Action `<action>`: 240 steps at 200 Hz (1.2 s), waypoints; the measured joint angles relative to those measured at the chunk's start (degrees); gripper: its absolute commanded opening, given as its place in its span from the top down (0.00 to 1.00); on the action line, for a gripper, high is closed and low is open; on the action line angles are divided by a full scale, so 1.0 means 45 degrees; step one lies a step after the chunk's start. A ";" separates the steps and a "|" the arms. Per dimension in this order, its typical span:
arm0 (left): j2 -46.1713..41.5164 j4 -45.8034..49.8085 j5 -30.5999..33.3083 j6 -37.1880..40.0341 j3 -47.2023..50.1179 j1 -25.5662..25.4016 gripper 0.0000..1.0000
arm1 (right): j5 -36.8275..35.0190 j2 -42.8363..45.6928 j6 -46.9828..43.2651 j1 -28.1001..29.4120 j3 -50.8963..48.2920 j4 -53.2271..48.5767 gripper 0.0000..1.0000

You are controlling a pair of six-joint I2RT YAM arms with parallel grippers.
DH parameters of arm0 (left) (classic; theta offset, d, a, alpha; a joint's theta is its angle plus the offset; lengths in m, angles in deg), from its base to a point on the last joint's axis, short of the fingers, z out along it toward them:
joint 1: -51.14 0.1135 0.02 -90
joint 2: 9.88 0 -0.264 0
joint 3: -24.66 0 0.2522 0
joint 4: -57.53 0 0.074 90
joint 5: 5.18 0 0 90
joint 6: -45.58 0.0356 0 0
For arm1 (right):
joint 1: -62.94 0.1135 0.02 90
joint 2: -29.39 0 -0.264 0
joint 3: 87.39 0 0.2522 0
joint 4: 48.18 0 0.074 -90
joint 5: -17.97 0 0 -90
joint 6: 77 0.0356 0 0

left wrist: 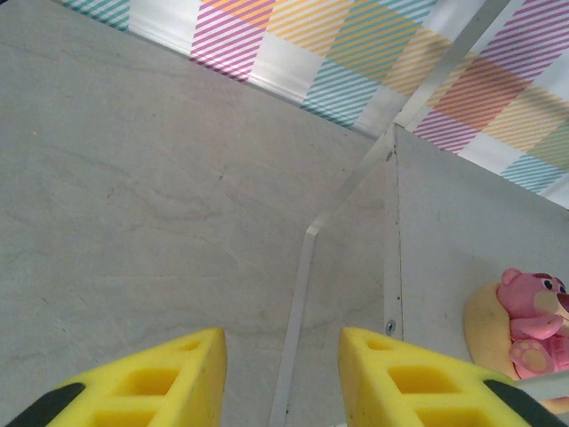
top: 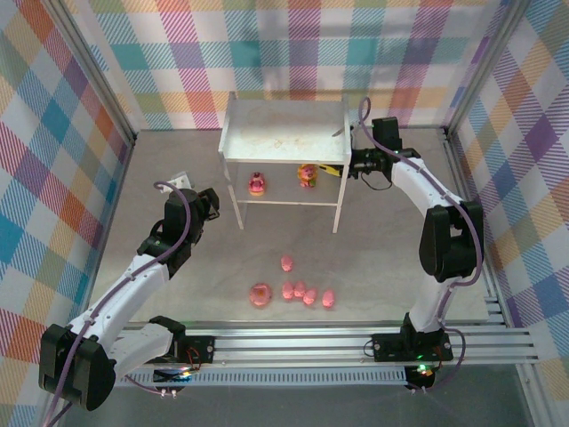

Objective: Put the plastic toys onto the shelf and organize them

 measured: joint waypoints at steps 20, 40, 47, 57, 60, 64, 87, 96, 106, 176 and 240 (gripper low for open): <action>0.0000 0.0000 0.0000 0.0000 0.0000 0.0000 0.62 | 0.0005 0.0000 0.0141 0.0000 -0.0005 0.0277 0.64; 0.0000 0.0000 0.0000 0.0000 0.0000 0.0000 0.62 | 0.0005 -0.0005 0.0151 0.0000 -0.0005 0.0389 0.64; 0.0000 0.0000 0.0005 0.0000 0.0000 0.0000 0.62 | 0.0000 -0.0005 0.0097 0.0000 -0.0005 0.0374 0.64; 0.0000 -0.0005 0.0000 0.0000 0.0000 0.0000 0.62 | -0.0005 -0.0005 0.0029 0.0000 -0.0005 0.0321 0.63; 0.0000 0.0000 0.0000 0.0000 0.0000 0.0000 0.62 | -0.0010 -0.0005 -0.0005 0.0000 -0.0005 0.0296 0.64; 0.0000 -0.0005 0.0000 0.0000 0.0000 0.0000 0.62 | -0.0015 -0.0010 -0.0039 0.0000 -0.0005 0.0282 0.63; 0.0000 -0.0005 0.0000 0.0000 0.0000 0.0000 0.62 | -0.0073 -0.0078 -0.0287 0.0000 0.0000 0.0180 0.63; 0.0000 -0.0005 0.0000 0.0000 0.0000 0.0000 0.62 | -0.0097 -0.0151 -0.0345 0.0000 0.0000 0.0170 0.64; 0.0000 -0.0005 0.0000 0.0000 0.0000 0.0000 0.62 | -0.0097 -0.0253 -0.0384 0.0000 0.0000 0.0141 0.64; 0.0000 -0.0005 0.0000 0.0000 0.0000 0.0000 0.62 | 0.0000 -0.0583 -0.0432 0.0117 0.0000 0.0170 0.68; 0.0000 -0.0005 0.0000 0.0000 0.0000 0.0000 0.62 | 0.0219 -0.0583 -0.0427 0.0199 0.0000 0.0214 0.69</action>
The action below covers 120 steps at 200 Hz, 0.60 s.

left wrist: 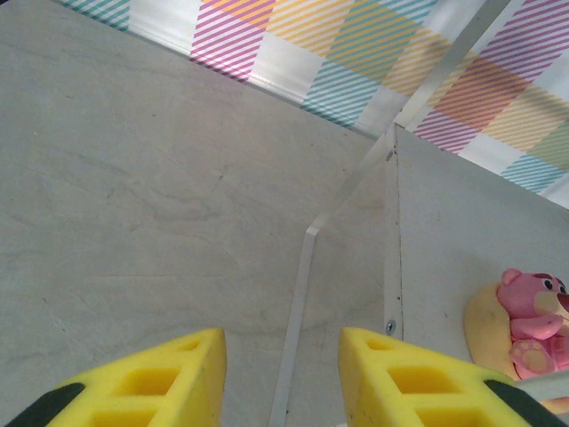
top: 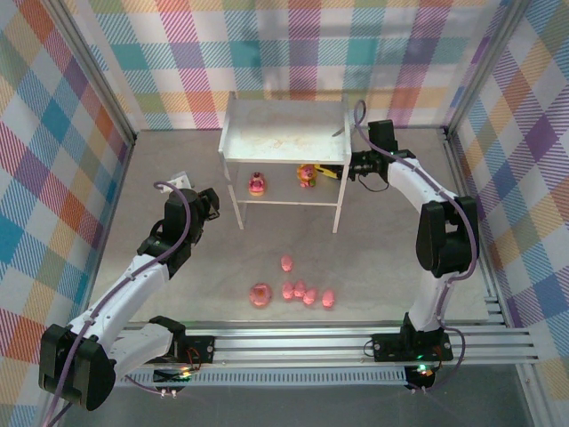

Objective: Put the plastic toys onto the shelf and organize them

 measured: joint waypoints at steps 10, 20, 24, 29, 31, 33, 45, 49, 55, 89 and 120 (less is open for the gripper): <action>0.0000 0.0000 0.0000 0.0000 0.0000 0.0000 0.62 | 0.0034 0.0000 0.0000 0.0024 0.0000 0.0039 0.69; 0.0000 0.0000 0.0000 0.0000 0.0000 0.0000 0.62 | 0.0053 0.0000 0.0000 0.0034 0.0000 0.0102 0.69; 0.0000 0.0000 0.0000 0.0000 0.0000 0.0000 0.62 | 0.0078 0.0000 0.0000 0.0044 0.0000 0.0121 0.70; 0.0000 0.0000 0.0000 0.0005 0.0000 0.0000 0.62 | 0.0083 0.0000 0.0000 0.0049 0.0000 0.0146 0.70; 0.0000 0.0000 0.0000 0.0000 0.0000 0.0000 0.62 | 0.0083 0.0000 0.0000 0.0058 0.0000 0.0160 0.71; 0.0000 0.0000 0.0000 0.0005 0.0000 0.0000 0.62 | 0.0087 0.0000 0.0000 0.0058 0.0000 0.0175 0.71; 0.0000 0.0000 0.0000 0.0005 0.0000 0.0000 0.62 | 0.0126 0.0000 -0.0005 0.0068 0.0000 0.0185 0.73; 0.0000 0.0000 0.0000 0.0005 0.0000 0.0000 0.62 | 0.0131 0.0000 -0.0029 0.0073 0.0000 0.0180 0.73; 0.0000 0.0000 0.0000 0.0005 0.0000 0.0000 0.62 | 0.0146 0.0000 -0.0053 0.0073 0.0000 0.0180 0.74; 0.0000 0.0000 -0.0005 0.0005 0.0000 0.0000 0.62 | 0.0277 0.0000 -0.0277 0.0068 0.0000 0.0117 0.79; 0.0005 0.0000 -0.0010 0.0005 0.0000 0.0000 0.62 | 0.0369 0.0000 -0.0534 0.0068 0.0000 -0.0019 0.81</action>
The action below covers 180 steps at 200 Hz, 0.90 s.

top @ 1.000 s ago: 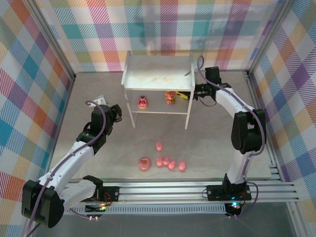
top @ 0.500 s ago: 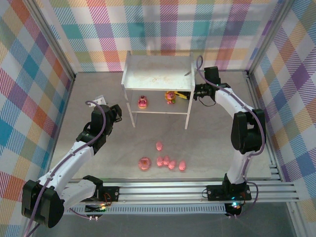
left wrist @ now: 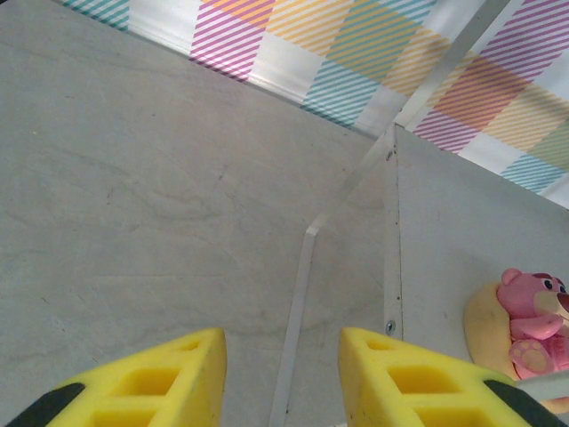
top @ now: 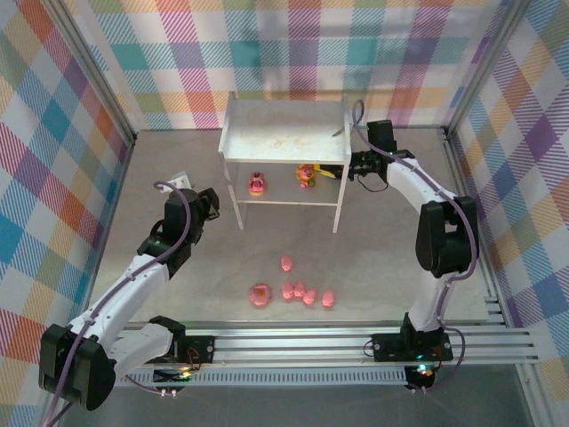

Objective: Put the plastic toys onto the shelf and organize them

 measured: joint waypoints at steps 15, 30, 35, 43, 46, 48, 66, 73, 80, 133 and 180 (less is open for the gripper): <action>0.0019 -0.0005 0.0000 0.0000 0.0000 0.0000 0.62 | 0.0010 0.0000 -0.0141 0.0000 0.0000 -0.0151 0.82; 0.0034 -0.0005 -0.0005 0.0000 0.0000 0.0000 0.62 | 0.0068 0.0005 -0.0296 0.0000 0.0000 -0.0243 0.82; 0.0034 -0.0005 -0.0005 0.0000 0.0000 0.0000 0.62 | 0.0097 0.0005 -0.0345 0.0000 0.0000 -0.0277 0.83; 0.0034 -0.0005 -0.0005 0.0000 0.0000 0.0000 0.62 | 0.0097 0.0005 -0.0408 0.0000 0.0000 -0.0335 0.83; 0.0034 -0.0005 -0.0005 0.0000 0.0000 0.0000 0.62 | 0.0102 0.0010 -0.0427 0.0000 0.0000 -0.0350 0.83; 0.0034 -0.0005 -0.0005 0.0000 0.0000 0.0000 0.62 | 0.0102 0.0015 -0.0432 0.0000 0.0000 -0.0374 0.83; 0.0034 -0.0005 -0.0034 0.0000 0.0000 0.0000 0.62 | 0.0102 0.0053 -0.0539 0.0000 -0.0005 -0.0500 0.83; 0.0034 -0.0005 -0.0053 0.0000 0.0000 0.0000 0.62 | 0.0102 0.0092 -0.0617 0.0000 -0.0010 -0.0568 0.83; 0.0034 -0.0005 -0.0063 0.0000 0.0000 0.0000 0.62 | 0.0102 0.0146 -0.0670 0.0000 -0.0034 -0.0612 0.83; 0.0034 -0.0005 -0.0092 0.0000 0.0000 0.0000 0.62 | 0.0107 0.0500 -0.1069 0.0000 -0.0131 -0.0976 0.82; 0.0034 -0.0005 -0.0092 0.0000 0.0000 0.0000 0.62 | 0.0185 0.0510 -0.1185 0.0000 -0.0141 -0.1146 0.67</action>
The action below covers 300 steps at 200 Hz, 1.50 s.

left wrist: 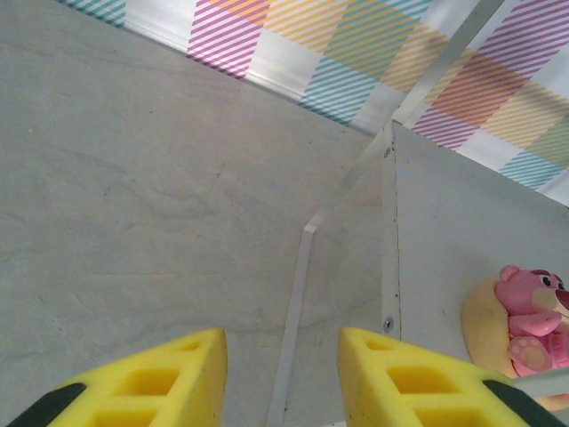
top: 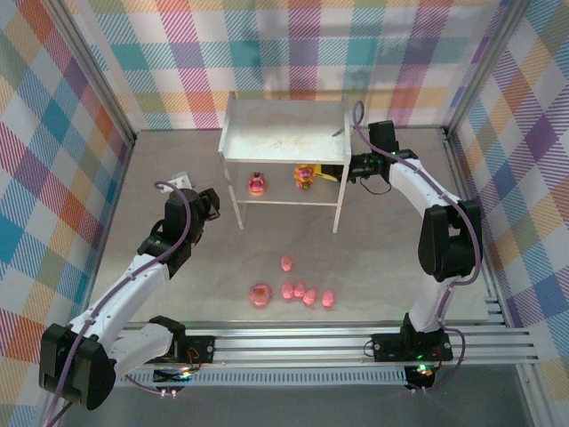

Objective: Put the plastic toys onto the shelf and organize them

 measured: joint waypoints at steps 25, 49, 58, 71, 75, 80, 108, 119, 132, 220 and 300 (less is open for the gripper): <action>0.0000 0.0000 0.0000 0.0000 0.0000 0.0000 0.62 | -0.0019 0.0010 -0.0117 0.0000 -0.0029 -0.0053 0.54; 0.0000 0.0000 0.0000 0.0000 0.0000 0.0000 0.62 | -0.0092 0.0019 -0.0121 0.0000 -0.0029 -0.0029 0.49; 0.0000 0.0000 0.0000 0.0000 0.0000 0.0000 0.62 | -0.0102 0.0019 -0.0117 0.0000 -0.0029 0.0010 0.49; 0.0000 0.0000 0.0000 0.0000 0.0000 0.0000 0.62 | -0.0097 0.0019 -0.0019 0.0000 -0.0029 0.0141 0.47; 0.0000 0.0000 0.0000 0.0000 0.0000 0.0000 0.62 | -0.0097 0.0019 0.0015 0.0000 -0.0029 0.0233 0.47; 0.0000 0.0000 0.0000 0.0000 0.0000 0.0000 0.62 | -0.0092 0.0019 0.0073 0.0000 -0.0029 0.0325 0.46; 0.0000 0.0000 0.0000 0.0000 0.0000 0.0000 0.62 | -0.0087 0.0019 0.0476 0.0000 -0.0029 0.0942 0.43; 0.0000 0.0000 0.0000 0.0000 0.0000 0.0000 0.62 | -0.0087 0.0019 0.0554 0.0000 -0.0029 0.1093 0.42; 0.0000 0.0000 0.0000 0.0000 0.0000 0.0000 0.62 | -0.0087 0.0005 0.0651 0.0000 -0.0024 0.1190 0.42; 0.0000 0.0005 0.0000 0.0000 0.0000 0.0000 0.62 | -0.0097 -0.0675 0.0884 0.0287 0.0559 0.1569 0.41; 0.0000 0.0000 0.0005 0.0005 0.0000 0.0000 0.62 | -0.0092 -0.1088 0.0860 0.0743 0.1112 0.1511 0.40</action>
